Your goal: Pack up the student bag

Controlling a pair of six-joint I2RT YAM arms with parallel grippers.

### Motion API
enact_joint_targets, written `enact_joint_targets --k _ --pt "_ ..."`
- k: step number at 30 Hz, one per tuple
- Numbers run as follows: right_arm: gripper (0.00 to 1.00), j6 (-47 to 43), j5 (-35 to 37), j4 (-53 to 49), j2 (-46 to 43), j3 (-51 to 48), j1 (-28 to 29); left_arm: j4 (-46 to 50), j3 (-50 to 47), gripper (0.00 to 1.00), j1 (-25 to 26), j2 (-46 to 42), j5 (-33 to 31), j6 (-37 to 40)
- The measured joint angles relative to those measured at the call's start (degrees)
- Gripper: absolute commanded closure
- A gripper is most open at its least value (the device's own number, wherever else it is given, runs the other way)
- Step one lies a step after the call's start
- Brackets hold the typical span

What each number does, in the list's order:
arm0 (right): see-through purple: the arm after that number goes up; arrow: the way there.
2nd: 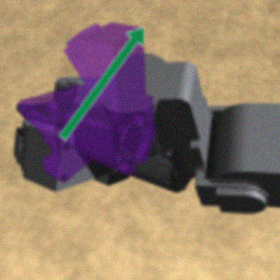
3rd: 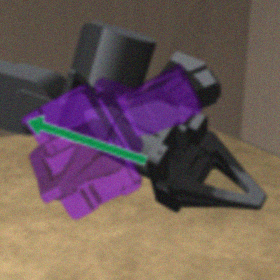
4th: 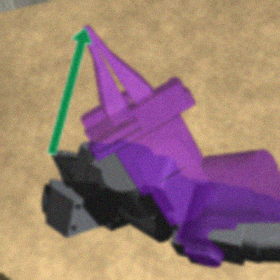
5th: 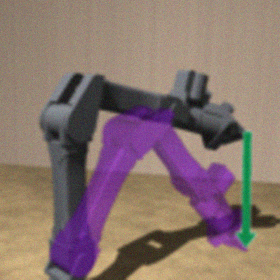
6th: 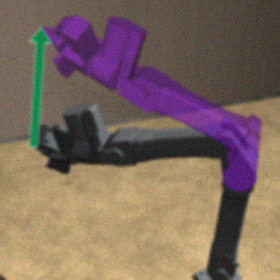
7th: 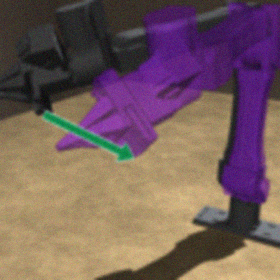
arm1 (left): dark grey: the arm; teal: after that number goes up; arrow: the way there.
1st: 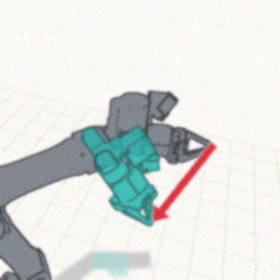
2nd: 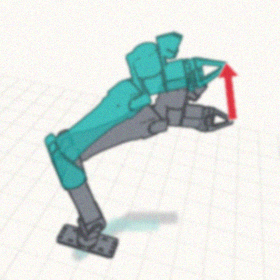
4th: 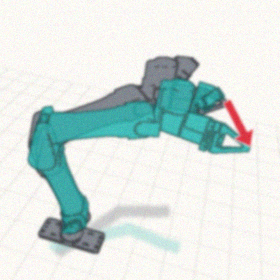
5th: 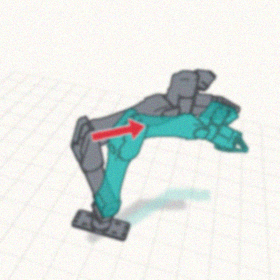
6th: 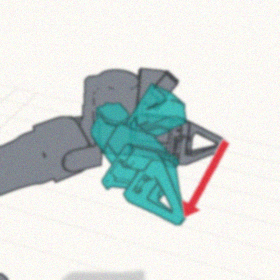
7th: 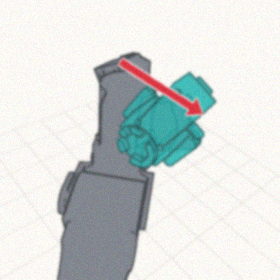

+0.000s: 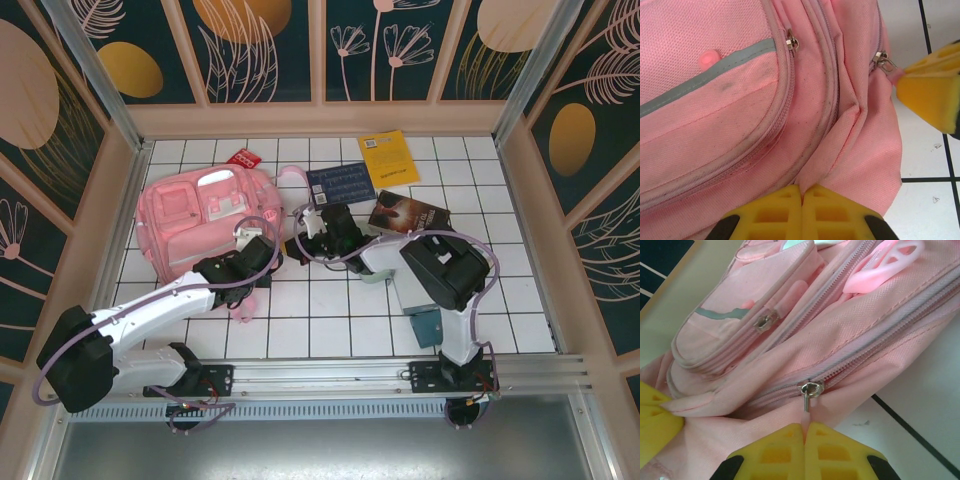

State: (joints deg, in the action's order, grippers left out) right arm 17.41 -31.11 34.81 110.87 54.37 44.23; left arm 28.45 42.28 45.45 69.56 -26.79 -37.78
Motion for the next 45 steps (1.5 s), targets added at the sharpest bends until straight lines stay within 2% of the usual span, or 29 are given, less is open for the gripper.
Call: enact_joint_targets --k 2,5,8,12,17,21,25,29,34,37,39,45 --pt "1.0 0.0 0.2 0.0 -1.5 -1.4 0.4 -0.3 0.0 0.98 0.0 0.0 0.0 0.0" --pt "1.0 0.0 0.3 -0.4 -2.8 -2.1 1.0 -0.9 0.0 0.73 0.0 0.0 0.5 0.4" --pt "1.0 0.0 0.0 -1.2 -2.8 -2.1 1.4 -1.8 0.6 0.65 -0.2 -0.1 0.3 0.5" --pt "1.0 -0.3 -0.4 -2.2 -2.8 -2.1 2.6 -3.9 3.7 0.62 -1.8 -0.3 -0.2 1.3" --pt "1.0 -1.8 0.0 -4.1 -2.8 -2.0 3.5 -9.0 6.1 0.62 -8.9 0.0 3.5 3.5" --pt "1.0 -2.7 1.1 -5.3 -2.8 -2.0 3.5 -12.3 8.7 0.6 -12.7 6.3 8.3 5.6" --pt "1.0 -3.7 2.3 -5.6 -3.1 -2.1 3.6 -14.7 10.6 0.6 -13.3 14.1 13.8 7.0" --pt "1.0 -3.8 2.8 -5.7 -3.9 -2.1 3.6 -15.4 11.4 0.6 -13.4 18.8 16.2 8.0" --pt "1.0 -3.9 3.0 -5.7 -3.9 -2.1 3.6 -15.4 14.1 0.64 -14.3 23.2 16.7 8.9" --pt "1.0 -4.0 3.3 -5.7 -3.9 -2.3 3.6 -15.8 14.8 0.82 -14.4 24.7 17.0 9.4" --pt "1.0 -4.1 3.8 -5.7 -3.9 -2.5 3.7 -16.0 15.0 1.0 -14.4 25.5 17.2 9.7" --pt "1.0 -6.5 7.3 -5.9 -3.9 -2.7 5.1 -16.3 17.5 1.0 -14.4 28.2 17.6 9.8"
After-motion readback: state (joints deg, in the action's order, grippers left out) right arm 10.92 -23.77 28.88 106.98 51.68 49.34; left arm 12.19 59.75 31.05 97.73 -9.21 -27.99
